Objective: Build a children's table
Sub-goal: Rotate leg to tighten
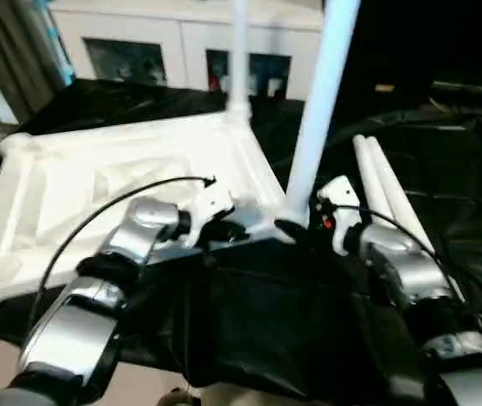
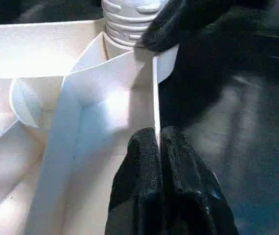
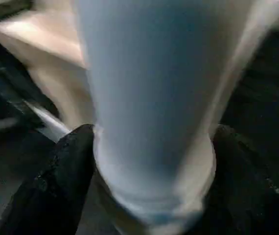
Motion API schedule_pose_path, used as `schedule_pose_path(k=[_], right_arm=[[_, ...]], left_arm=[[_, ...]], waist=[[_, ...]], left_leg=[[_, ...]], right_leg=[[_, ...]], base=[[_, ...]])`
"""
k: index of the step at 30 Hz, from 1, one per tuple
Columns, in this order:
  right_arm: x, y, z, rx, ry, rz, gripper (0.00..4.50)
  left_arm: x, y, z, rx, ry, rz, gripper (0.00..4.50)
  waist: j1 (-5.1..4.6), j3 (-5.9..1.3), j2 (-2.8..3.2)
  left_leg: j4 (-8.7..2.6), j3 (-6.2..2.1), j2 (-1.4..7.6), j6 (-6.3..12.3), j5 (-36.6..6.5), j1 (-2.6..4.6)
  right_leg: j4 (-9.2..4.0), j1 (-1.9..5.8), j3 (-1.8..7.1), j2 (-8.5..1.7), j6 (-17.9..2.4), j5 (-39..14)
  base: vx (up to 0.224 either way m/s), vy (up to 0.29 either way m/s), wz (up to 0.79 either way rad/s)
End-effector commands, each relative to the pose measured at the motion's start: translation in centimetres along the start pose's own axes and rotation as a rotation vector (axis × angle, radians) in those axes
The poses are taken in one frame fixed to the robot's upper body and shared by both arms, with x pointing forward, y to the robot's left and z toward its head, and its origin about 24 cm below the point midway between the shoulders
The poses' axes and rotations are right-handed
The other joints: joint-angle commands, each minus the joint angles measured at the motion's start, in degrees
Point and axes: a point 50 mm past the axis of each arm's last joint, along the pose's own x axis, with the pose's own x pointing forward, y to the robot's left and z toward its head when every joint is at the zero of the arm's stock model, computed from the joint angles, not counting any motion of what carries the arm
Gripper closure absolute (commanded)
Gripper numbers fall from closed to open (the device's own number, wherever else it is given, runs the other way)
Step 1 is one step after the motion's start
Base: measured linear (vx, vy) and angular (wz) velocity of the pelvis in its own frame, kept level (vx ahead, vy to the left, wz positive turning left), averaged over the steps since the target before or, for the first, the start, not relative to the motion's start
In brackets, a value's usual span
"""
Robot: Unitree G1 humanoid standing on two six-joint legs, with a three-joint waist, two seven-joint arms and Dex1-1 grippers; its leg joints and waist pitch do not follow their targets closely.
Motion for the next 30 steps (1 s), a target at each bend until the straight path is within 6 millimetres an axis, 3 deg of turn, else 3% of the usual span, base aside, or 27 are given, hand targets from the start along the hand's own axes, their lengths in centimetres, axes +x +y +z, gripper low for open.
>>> schedule_pose_path(k=[1,8,16,19,25,26,27,30], right_arm=[[-0.8,0.3,0.4,-0.023,0.005,0.073,0.8],[-1.6,1.3,0.0,-0.03,0.044,0.195,0.8],[-0.9,1.8,0.0,0.002,0.032,0.193,1.6],[-0.7,1.7,-0.6,0.003,0.056,0.162,1.67],[-0.1,0.9,-2.0,0.053,0.084,-0.017,1.75],[0.2,0.9,-2.2,0.085,0.077,-0.058,1.75],[1.0,0.8,-2.6,0.155,0.062,-0.153,1.75],[2.0,0.7,-2.9,0.207,0.059,-0.271,1.76]], left_arm=[[-0.3,-0.2,0.8,0.038,-0.065,-0.052,4.5],[-0.9,-0.4,0.7,0.041,-0.067,-0.086,4.5],[-0.8,-0.5,0.9,0.04,-0.079,-0.09,4.5],[-0.6,-0.5,0.9,0.041,-0.077,-0.084,4.5],[0.1,0.1,1.0,0.026,-0.06,0.019,4.5],[0.4,0.4,1.2,0.012,-0.055,0.053,4.5],[1.1,1.0,1.7,-0.022,-0.066,0.137,4.5],[2.1,1.5,2.6,-0.055,-0.076,0.217,4.5]], waist=[[-0.06,-4.22,-0.07],[0.03,-4.32,-0.21],[0.01,-4.36,-0.22],[-0.07,-4.35,-0.16],[-0.57,-4.2,-0.18],[-0.62,-4.22,-0.42],[-0.8,-4.1,-0.21],[-1.13,-4.13,-0.36]], left_leg=[[-3.7,-0.1,1.46,2.82,-12.0,1.53],[-3.59,-0.14,1.3,2.54,-10.9,1.31],[-3.56,-0.13,1.25,2.22,-10.4,1.33],[-3.58,-0.16,1.21,1.97,-10.5,1.29],[-3.79,-0.23,1.11,0.66,-12.1,1.4],[-3.78,-0.22,1.07,0.59,-12.1,1.42],[-3.88,-0.26,1.09,0.36,-12.5,1.43],[-3.93,-0.3,0.88,-0.54,-12.9,1.61]], right_leg=[[-3.84,3.03,1.74,-3.0,-15.6,-1.1],[-3.71,2.89,1.71,-3.04,-15.4,-0.4],[-3.69,2.86,1.69,-3.05,-15.5,-0.7],[-3.72,2.87,1.67,-3.07,-15.3,-0.9],[-4.06,2.67,1.74,-3.09,-14.7,-3.8],[-4.09,2.79,1.76,-3.1,-14.5,-4.1],[-4.13,2.67,1.81,-3.11,-14.5,-5.0],[-4.46,2.69,1.89,-3.23,-13.8,-7.4]], base=[[0.0,0.0,0.0],[0.0,0.0,0.0],[0.0,0.0,0.0],[0.0,0.0,0.0],[0.0,0.0,0.0],[0.0,0.0,0.0],[0.0,0.0,0.0],[0.0,0.0,0.0]])
